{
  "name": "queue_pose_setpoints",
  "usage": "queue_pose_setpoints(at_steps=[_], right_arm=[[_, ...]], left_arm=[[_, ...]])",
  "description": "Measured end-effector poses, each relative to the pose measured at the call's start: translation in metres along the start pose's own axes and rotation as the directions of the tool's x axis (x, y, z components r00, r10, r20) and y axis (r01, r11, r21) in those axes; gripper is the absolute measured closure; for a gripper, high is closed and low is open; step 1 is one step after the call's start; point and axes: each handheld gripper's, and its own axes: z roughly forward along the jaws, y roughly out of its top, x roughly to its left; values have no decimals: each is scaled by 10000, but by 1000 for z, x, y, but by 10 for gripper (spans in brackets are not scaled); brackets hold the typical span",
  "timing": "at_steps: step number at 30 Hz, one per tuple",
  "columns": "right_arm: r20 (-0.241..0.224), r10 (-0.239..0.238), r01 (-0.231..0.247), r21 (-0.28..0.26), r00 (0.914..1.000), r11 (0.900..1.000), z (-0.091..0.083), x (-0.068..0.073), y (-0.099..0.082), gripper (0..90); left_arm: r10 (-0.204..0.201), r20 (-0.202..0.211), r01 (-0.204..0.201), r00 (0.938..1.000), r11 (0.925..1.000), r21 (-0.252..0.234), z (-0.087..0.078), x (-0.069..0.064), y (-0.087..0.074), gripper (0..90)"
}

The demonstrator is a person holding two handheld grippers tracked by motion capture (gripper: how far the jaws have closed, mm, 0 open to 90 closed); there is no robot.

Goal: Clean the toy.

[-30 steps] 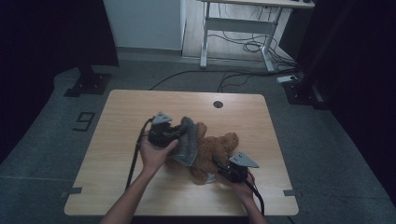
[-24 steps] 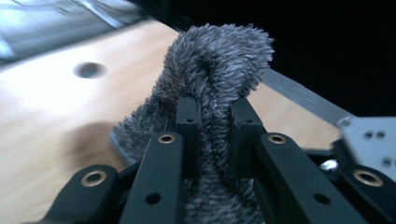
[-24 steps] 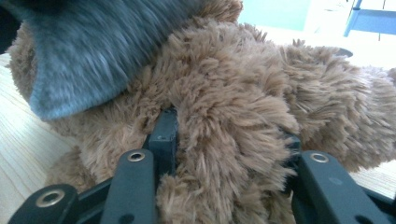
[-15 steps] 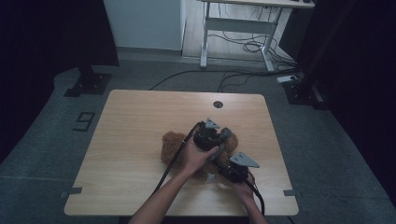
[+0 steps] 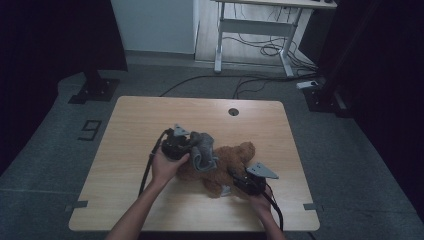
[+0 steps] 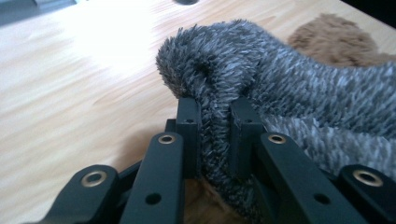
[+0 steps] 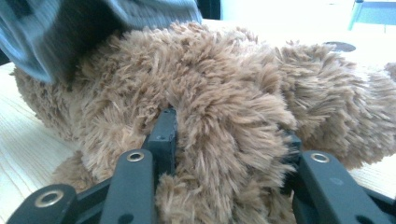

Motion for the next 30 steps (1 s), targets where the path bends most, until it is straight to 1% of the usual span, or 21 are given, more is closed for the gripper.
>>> queue_pose_setpoints(at_steps=[1, 2, 3, 4, 5, 7, 8, 9, 10, 11, 12, 14, 16, 18, 21, 23, 24, 26, 27, 28, 30], right_arm=[[16, -17, 17, -11, 10000, 10000, 0, 0, 0, 558], [28, -14, 14, -11, 10000, 10000, 0, 0, 0, 559], [37, -2, 2, -6, 10000, 10000, 0, 0, 0, 558], [42, 5, -4, -7, 10000, 10000, 0, 0, 0, 558], [49, 8, -8, -8, 10000, 10000, 0, 0, 0, 558], [46, -5, 5, -10, 10000, 10000, 0, 0, 0, 558], [45, 0, 0, -11, 10000, 10000, 1, 0, 0, 558], [40, 10, -10, -13, 10000, 10000, 0, 0, 0, 558], [51, 12, -12, -20, 10000, 10000, 0, 0, 0, 558], [66, -13, 13, -24, 10000, 10000, 0, 0, 0, 558], [85, -35, 35, -24, 10000, 10000, 0, 0, 0, 558], [88, -26, 26, -16, 10000, 10000, 0, 0, 0, 558], [86, -16, 16, -31, 10000, 10000, 1, 0, 0, 558], [92, -30, 31, -23, 10000, 10000, 1, 0, 0, 558], [91, 5, -4, -37, 10000, 10000, 0, 0, 0, 558], [104, -14, 14, -33, 9999, 10000, 0, 0, 0, 557], [111, -46, 47, -53, 9999, 10000, 1, 0, 0, 558], [99, -53, 54, -46, 9999, 10000, 0, 0, 0, 558], [118, -57, 58, -70, 9999, 10000, 0, 0, -1, 557], [124, -67, 68, -81, 9999, 9999, 0, 0, -1, 558], [157, -126, 128, -104, 9998, 9999, 0, 1, -1, 558]], left_arm=[[-32, -112, 33, 9999, 10000, 9, -2, 3, -1, 770], [129, -515, -125, 9986, 9999, 98, -5, 7, -2, 770], [405, -847, -387, 9956, 9990, 229, -6, 8, -3, 771], [688, -1248, -644, 9898, 9972, 392, -6, 10, -5, 771], [719, -1369, -660, 9880, 9967, 474, -7, 12, -7, 772], [628, -1434, -551, 9877, 9968, 573, -7, 17, -9, 772], [486, -1424, -405, 9886, 9974, 588, -7, 20, -11, 772], [242, -1287, -176, 9914, 9985, 521, -8, 23, -13, 772], [100, -1150, -51, 9933, 9991, 428, -9, 24, -13, 772], [-18, -1010, 45, 9949, 9996, 262, -11, 23, -13, 772], [-41, -906, 51, 9959, 9999, 108, -14, 20, -11, 773], [114, -723, -126, 9973, 9998, -156, -18, 12, -4, 773], [295, -257, -310, 9992, 9976, -613, -22, -3, 7, 773], [699, -81, -704, 9975, 9928, -972, -25, -20, 18, 772], [1333, 458, -1250, 9900, 9807, -1505, -24, -54, 40, 772], [1589, 814, -1449, 9839, 9772, -1555, -17, -74, 53, 771], [1656, 912, -1501, 9820, 9763, -1557, -12, -81, 58, 770], [1812, 1161, -1648, 9766, 9767, -1377, 4, -98, 69, 768], [1790, 1293, -1633, 9753, 9789, -1230, 13, -105, 73, 767], [1637, 1529, -1489, 9746, 9833, -1042, 26, -110, 76, 766], [1316, 1803, -1203, 9748, 9901, -719, 44, -114, 75, 765]])
